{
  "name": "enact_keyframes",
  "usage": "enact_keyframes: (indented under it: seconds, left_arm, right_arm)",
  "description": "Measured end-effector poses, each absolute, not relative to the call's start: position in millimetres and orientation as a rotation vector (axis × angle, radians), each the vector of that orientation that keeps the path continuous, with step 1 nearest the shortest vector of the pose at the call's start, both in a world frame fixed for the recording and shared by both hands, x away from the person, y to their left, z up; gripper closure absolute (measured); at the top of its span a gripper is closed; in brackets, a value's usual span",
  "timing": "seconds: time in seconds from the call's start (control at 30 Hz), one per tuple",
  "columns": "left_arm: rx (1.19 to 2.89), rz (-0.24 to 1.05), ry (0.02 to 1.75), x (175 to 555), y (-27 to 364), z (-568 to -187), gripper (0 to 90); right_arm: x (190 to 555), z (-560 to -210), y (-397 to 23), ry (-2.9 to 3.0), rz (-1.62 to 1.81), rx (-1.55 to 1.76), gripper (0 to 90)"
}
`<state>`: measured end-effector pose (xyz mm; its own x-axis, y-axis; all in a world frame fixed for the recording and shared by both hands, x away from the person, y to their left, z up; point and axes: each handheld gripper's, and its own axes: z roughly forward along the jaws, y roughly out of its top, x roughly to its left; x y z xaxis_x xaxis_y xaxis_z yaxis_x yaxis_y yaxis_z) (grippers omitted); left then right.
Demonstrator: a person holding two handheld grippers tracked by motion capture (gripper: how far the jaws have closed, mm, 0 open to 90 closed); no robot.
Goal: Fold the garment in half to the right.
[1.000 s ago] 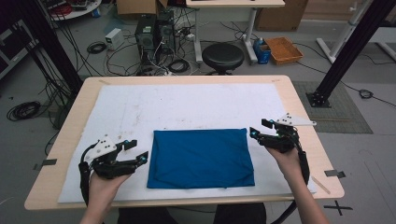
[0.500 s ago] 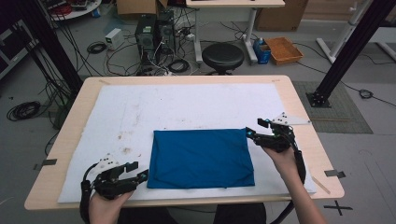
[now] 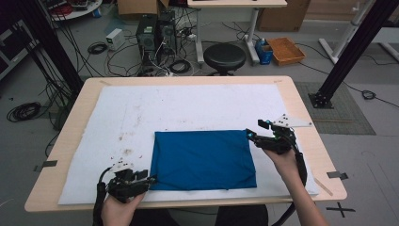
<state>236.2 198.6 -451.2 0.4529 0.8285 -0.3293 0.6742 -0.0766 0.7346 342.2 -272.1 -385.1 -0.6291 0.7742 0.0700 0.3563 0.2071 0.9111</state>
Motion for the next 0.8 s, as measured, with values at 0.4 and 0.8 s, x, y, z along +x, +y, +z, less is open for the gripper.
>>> enact_keyframes:
  seconds: [0.4, 0.8]
  left_arm:
    - [1.804, 0.339, 1.292, 231, 179, -454, 55.3]
    - [1.794, 0.449, 1.322, 224, 167, -456, 60.4]
  right_arm:
    - [345, -378, -242, 2.128, 1.426, 0.979, 34.2]
    - [350, -374, -191, 2.199, 1.439, 0.893, 34.2]
